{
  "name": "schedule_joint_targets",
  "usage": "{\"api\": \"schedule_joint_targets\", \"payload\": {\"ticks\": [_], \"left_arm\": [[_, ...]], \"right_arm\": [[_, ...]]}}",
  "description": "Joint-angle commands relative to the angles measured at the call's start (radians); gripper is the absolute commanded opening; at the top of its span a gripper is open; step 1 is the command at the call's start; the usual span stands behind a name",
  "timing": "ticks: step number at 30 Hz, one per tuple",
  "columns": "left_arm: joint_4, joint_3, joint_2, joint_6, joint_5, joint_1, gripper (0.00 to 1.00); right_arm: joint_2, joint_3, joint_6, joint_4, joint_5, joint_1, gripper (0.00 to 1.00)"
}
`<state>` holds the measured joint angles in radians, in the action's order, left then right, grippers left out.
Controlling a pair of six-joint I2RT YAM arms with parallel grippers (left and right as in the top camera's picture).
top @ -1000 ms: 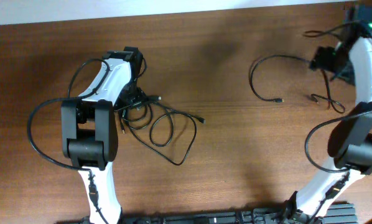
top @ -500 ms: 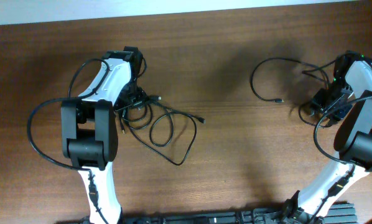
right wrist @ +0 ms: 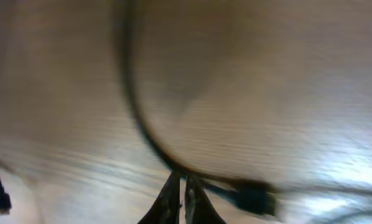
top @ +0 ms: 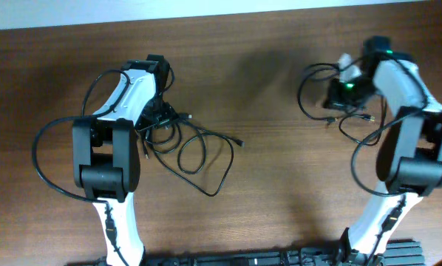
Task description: Untangle cables
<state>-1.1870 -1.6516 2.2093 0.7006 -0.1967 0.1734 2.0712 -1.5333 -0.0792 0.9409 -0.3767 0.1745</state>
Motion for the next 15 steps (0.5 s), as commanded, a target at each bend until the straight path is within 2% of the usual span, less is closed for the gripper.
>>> {"api": "schedule_joint_targets", "payload": {"ticks": [1, 2, 3, 4, 6, 8, 9, 11, 14, 15], "left_arm": [[0.034, 0.040, 0.085, 0.003, 0.063, 0.010, 0.99], [0.034, 0.040, 0.085, 0.003, 0.063, 0.010, 0.99], [0.034, 0.040, 0.085, 0.003, 0.063, 0.010, 0.99], [0.035, 0.040, 0.085, 0.003, 0.063, 0.010, 0.99], [0.035, 0.040, 0.085, 0.003, 0.062, 0.010, 0.99], [0.035, 0.040, 0.085, 0.003, 0.062, 0.010, 0.99], [0.035, 0.040, 0.085, 0.003, 0.062, 0.010, 0.99], [0.036, 0.040, 0.085, 0.003, 0.062, 0.010, 0.99], [0.059, 0.041, 0.085, 0.003, 0.062, 0.010, 0.99], [0.061, 0.041, 0.085, 0.003, 0.062, 0.010, 0.99]], "right_arm": [[-0.030, -0.013, -0.073, -0.074, 0.057, -0.098, 0.17], [-0.030, -0.014, -0.026, -0.093, 0.110, -0.116, 0.38], [-0.031, -0.019, 0.070, -0.086, 0.176, -0.122, 0.53], [-0.033, -0.029, 0.179, -0.060, 0.237, -0.120, 0.61], [-0.046, -0.058, 0.309, 0.021, 0.286, -0.094, 0.67], [-0.061, -0.076, 0.324, 0.108, 0.286, -0.068, 0.68], [-0.070, -0.077, 0.324, 0.188, 0.312, -0.039, 0.83], [-0.069, -0.067, 0.324, 0.266, 0.329, 0.000, 0.83], [-0.069, -0.006, 0.323, 0.276, 0.422, 0.023, 0.83], [-0.069, 0.030, 0.323, 0.274, 0.398, 0.022, 0.82]]}}
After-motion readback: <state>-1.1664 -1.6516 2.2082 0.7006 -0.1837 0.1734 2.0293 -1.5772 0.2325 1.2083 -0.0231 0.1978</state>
